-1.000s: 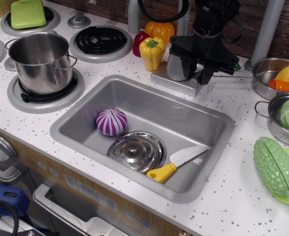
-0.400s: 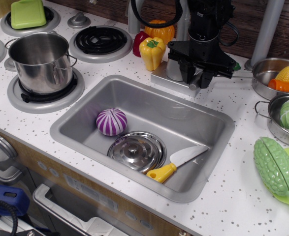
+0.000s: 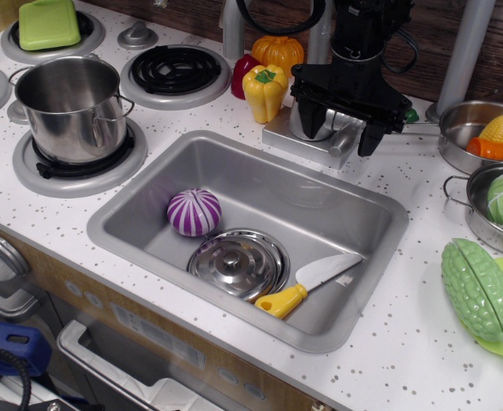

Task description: Turn lever vertical to front

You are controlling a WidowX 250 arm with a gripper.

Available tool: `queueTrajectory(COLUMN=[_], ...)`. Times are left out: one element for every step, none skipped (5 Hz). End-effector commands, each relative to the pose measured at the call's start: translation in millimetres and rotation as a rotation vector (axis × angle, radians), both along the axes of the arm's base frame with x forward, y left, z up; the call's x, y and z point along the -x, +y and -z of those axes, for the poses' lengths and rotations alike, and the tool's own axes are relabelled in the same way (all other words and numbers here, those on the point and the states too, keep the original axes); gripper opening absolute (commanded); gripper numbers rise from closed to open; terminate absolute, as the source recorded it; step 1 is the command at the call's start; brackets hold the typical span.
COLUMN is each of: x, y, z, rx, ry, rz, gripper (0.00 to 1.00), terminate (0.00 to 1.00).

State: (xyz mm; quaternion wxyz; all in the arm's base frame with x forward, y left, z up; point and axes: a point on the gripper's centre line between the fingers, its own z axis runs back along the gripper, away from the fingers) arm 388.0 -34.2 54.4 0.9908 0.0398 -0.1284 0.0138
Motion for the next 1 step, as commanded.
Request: queueTrajectory(x=[-6.5], y=[-6.6], z=[-37.4], rx=[-0.013], ry=[-0.094], rz=[0.016], gripper=[1.00], terminate=[1.00])
